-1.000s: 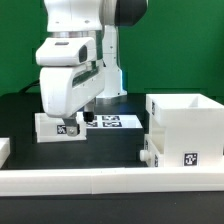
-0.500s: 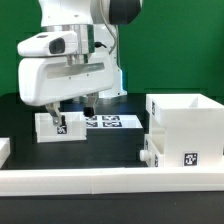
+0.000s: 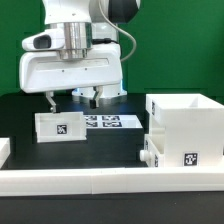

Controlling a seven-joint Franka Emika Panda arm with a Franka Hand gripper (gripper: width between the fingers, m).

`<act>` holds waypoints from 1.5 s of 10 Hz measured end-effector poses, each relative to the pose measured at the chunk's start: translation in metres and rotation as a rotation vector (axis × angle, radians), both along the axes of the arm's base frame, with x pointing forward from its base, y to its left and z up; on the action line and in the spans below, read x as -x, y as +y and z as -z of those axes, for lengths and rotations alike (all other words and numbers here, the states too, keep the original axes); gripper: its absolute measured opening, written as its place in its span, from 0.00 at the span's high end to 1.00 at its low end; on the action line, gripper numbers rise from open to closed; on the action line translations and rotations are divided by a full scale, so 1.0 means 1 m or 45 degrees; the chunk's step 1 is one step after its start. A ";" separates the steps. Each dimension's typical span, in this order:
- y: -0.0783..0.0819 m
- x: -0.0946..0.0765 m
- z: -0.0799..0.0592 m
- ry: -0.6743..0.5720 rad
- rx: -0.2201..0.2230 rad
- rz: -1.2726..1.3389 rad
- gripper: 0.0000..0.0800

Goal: Assemble drawer

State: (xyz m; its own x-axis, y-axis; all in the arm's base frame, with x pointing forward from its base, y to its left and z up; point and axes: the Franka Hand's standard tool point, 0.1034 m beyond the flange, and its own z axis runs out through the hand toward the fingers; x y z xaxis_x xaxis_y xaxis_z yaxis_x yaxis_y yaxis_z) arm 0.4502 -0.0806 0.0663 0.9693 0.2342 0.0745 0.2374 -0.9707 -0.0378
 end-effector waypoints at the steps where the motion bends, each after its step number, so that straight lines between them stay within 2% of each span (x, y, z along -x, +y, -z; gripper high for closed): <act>1: 0.001 0.000 0.000 0.004 -0.007 0.069 0.19; 3: 0.001 0.001 0.001 0.005 -0.007 0.078 0.19; 4: 0.003 0.008 0.004 0.008 -0.005 0.090 0.19; 6: 0.005 0.035 0.011 0.020 0.003 0.093 0.19; 8: 0.007 0.052 0.018 0.013 0.013 0.081 0.19; 10: 0.007 0.067 0.032 0.009 0.018 0.066 0.19; 13: 0.010 0.075 0.054 0.001 0.018 0.058 0.19; 15: 0.011 0.078 0.061 0.003 0.017 0.057 0.19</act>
Offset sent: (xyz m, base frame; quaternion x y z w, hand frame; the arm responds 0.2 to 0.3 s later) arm -0.0264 -0.0122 -0.0078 -0.0595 -0.0244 0.0276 0.9975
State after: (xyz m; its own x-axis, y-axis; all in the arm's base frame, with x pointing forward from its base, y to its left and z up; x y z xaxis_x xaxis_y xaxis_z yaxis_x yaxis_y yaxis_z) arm 0.3718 -0.0696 0.0053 0.9791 0.1912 0.0691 0.1934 -0.9808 -0.0256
